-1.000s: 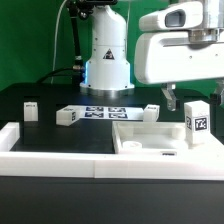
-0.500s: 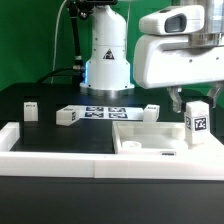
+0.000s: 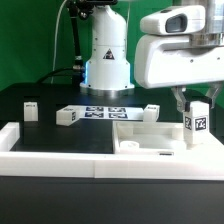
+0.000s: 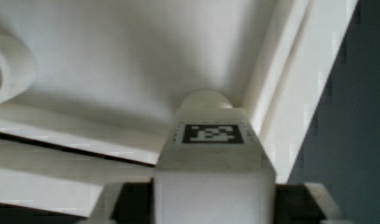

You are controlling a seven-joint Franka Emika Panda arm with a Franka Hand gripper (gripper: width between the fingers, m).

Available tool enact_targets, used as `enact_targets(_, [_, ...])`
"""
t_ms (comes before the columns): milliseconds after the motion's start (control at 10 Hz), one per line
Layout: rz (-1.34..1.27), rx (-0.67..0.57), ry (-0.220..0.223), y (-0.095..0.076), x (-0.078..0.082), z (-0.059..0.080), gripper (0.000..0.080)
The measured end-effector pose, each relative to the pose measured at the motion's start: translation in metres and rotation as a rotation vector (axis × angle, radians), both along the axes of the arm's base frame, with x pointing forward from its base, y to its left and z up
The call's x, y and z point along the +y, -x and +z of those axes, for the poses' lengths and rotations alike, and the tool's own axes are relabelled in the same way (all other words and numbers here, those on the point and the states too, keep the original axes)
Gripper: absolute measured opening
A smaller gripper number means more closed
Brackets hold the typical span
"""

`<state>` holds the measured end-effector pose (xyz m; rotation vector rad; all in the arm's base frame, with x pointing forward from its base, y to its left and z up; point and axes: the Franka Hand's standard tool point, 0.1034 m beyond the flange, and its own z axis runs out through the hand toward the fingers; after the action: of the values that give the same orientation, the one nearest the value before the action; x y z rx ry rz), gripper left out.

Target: Assemble one leg

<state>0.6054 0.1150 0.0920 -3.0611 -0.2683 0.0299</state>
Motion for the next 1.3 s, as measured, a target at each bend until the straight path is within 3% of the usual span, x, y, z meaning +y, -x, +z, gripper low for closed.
enact_targets(800, [-0.719, 0.027, 0.033, -0.0014, 0.0065, -0.0005, 0.0291])
enact_targets(1200, [-0.792, 0.039, 0.023, -0.0019, 0.0029, -0.0004, 0.0291])
enact_targets(1300, [-0.755, 0.037, 0.022, -0.0019, 0.0026, -0.0005, 0.0462])
